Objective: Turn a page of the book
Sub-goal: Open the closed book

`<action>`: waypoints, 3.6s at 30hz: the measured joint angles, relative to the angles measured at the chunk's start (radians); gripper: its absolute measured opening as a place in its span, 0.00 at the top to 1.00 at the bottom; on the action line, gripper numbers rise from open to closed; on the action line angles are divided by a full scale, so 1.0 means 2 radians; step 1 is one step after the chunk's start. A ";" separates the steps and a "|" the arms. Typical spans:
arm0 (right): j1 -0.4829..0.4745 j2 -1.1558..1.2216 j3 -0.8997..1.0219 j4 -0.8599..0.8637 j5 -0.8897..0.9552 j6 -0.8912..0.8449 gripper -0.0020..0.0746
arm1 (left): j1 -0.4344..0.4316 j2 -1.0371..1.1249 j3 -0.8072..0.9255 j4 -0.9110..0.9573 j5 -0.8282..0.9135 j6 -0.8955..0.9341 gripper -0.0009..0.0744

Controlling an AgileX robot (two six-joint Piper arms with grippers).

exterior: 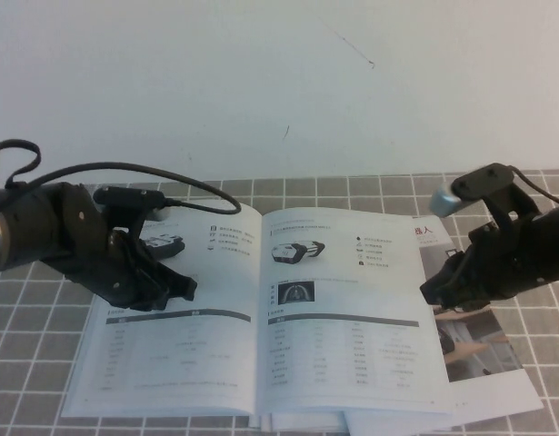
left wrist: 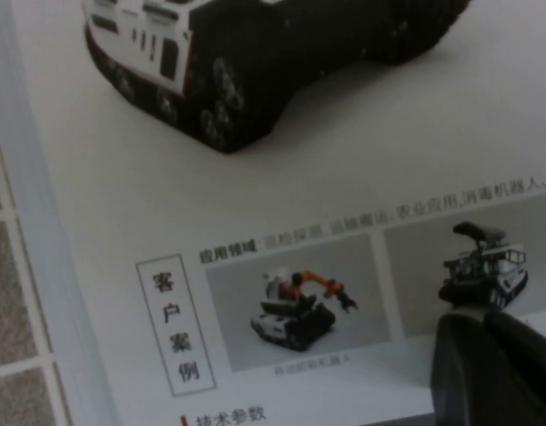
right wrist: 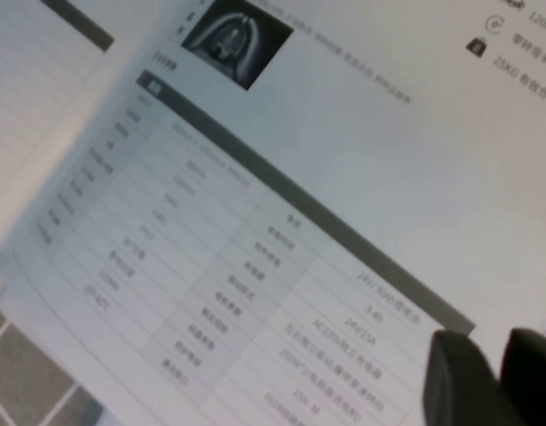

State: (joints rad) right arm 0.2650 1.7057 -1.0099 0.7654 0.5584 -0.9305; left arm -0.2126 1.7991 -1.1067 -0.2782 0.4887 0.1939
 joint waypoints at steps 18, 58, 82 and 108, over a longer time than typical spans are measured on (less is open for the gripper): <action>-0.001 0.117 -0.029 0.019 -0.011 0.089 0.33 | 0.000 0.046 -0.003 -0.011 -0.020 0.000 0.99; 0.000 0.131 -0.093 0.027 0.031 0.144 0.37 | -0.002 0.052 -0.005 -0.061 -0.016 0.000 0.99; -0.004 0.169 -0.099 0.231 0.101 -0.014 0.37 | -0.002 0.053 -0.005 -0.079 -0.016 0.000 0.99; -0.029 0.202 -0.173 -0.005 0.196 0.140 0.37 | -0.002 0.053 -0.005 -0.081 -0.015 0.000 0.99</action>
State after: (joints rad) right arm 0.2079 2.1094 -1.3554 0.7562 0.9495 -0.6499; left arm -0.2157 1.9048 -1.1159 -0.4397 0.4580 0.1939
